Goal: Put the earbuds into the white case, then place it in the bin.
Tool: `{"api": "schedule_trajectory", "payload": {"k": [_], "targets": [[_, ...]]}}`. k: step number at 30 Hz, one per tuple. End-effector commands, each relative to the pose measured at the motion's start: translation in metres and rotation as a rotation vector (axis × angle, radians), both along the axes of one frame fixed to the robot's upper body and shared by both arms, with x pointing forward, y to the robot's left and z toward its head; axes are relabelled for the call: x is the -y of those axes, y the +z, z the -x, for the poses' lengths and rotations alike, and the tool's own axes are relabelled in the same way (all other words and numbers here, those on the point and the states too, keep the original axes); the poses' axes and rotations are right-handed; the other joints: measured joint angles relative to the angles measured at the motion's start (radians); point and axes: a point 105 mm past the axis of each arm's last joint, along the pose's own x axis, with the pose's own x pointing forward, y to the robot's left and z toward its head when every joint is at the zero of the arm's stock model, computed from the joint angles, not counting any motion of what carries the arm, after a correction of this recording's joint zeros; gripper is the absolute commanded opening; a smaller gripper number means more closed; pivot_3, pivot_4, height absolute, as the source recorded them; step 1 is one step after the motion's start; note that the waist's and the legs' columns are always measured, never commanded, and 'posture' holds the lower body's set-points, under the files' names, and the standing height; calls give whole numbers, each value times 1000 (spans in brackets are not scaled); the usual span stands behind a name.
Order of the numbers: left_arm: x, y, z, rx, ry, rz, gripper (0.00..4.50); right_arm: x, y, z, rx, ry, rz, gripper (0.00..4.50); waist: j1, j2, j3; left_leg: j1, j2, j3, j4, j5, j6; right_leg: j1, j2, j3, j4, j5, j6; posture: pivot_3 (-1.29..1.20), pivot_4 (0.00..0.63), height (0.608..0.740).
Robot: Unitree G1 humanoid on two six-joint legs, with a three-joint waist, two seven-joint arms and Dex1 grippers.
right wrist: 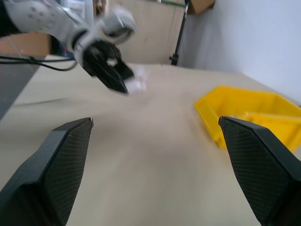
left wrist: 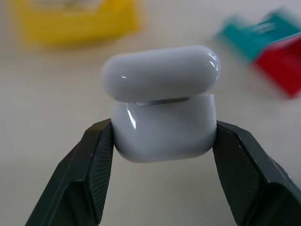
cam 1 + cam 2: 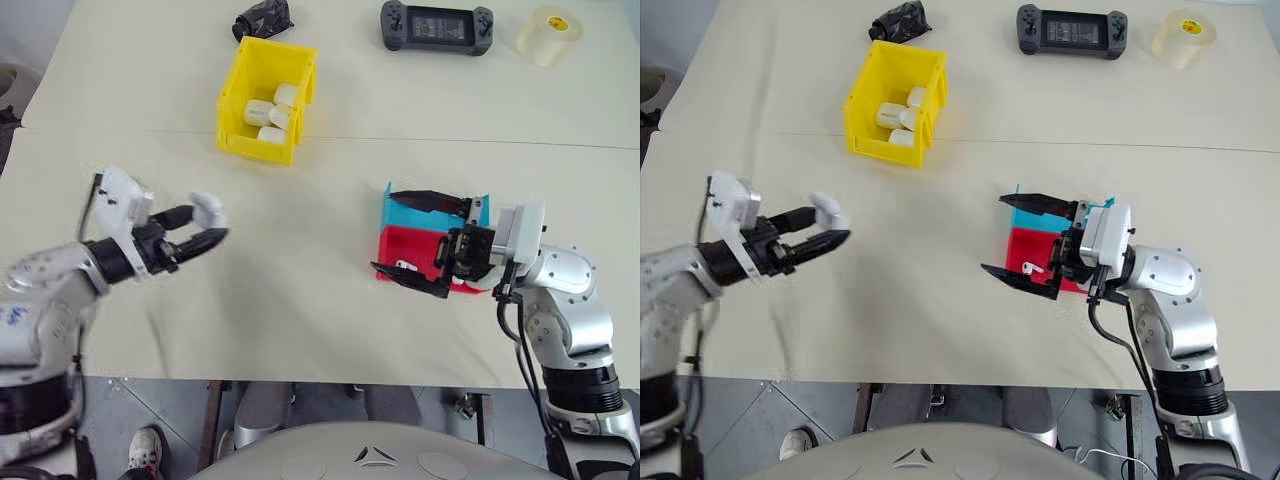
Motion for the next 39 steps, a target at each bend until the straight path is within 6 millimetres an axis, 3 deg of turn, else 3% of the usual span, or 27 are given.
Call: {"api": "schedule_trajectory", "payload": {"k": [1, 9, 13, 18, 21, 26, 30, 39], "targets": [[25, 13, 18, 214, -185, 24, 2791, 18, 8, 2, 41, -45, 24, 4500, 1, 0, 0, 0, 0, 0, 0, 0, 0, 0, 0, 0, 0, 0, 0, 0, 150, 740], [86, -5, 25, 354, -464, 127, 2791, 70, 3, 13, 14, -210, 135, 4500, 12, 0, 0, 2, 0, 2, 1, 1, 0, 2, 1, 1, 1, 0, 0, 0, 150, 740], [111, -5, 23, 456, -556, 175, 2791, 99, -2, 26, -29, -295, 214, 4500, 22, 0, 0, 2, 1, 4, 1, 1, 1, 2, 2, 2, 1, 0, 1, 0, 150, 740], [130, -6, 19, 523, -599, 206, 2791, 119, -9, 37, -94, -364, 297, 4500, 19, 0, 0, 3, 1, 7, 2, 1, 2, 2, 4, 4, 1, 1, 2, 0, 150, 740], [148, 3, 23, 543, -678, 339, 2791, 134, -13, 44, -203, -439, 410, 4500, 25, 3, -2, 4, 2, 8, 1, 1, 2, 2, 5, 5, 2, 1, 2, 0, 150, 740], [146, 9, 31, 582, -754, 396, 2791, 114, -4, 38, -332, -435, 482, 4500, 15, 3, -2, 5, 3, 9, 2, 1, 3, 2, 6, 7, 1, 1, 2, 0, 150, 740], [148, 10, 35, 604, -794, 403, 2791, 93, -8, 34, -414, -415, 630, 4500, 21, 3, -2, 6, 4, 9, 2, 1, 2, 2, 6, 7, 2, 1, 2, 0, 150, 740], [150, 0, 42, 581, -858, 391, 2791, 69, -21, 14, -379, -438, 872, 4500, 25, 3, -2, 1, 2, 6, 3, 0, 3, 1, 4, 5, -1, 1, 2, 0, 150, 740]]}}
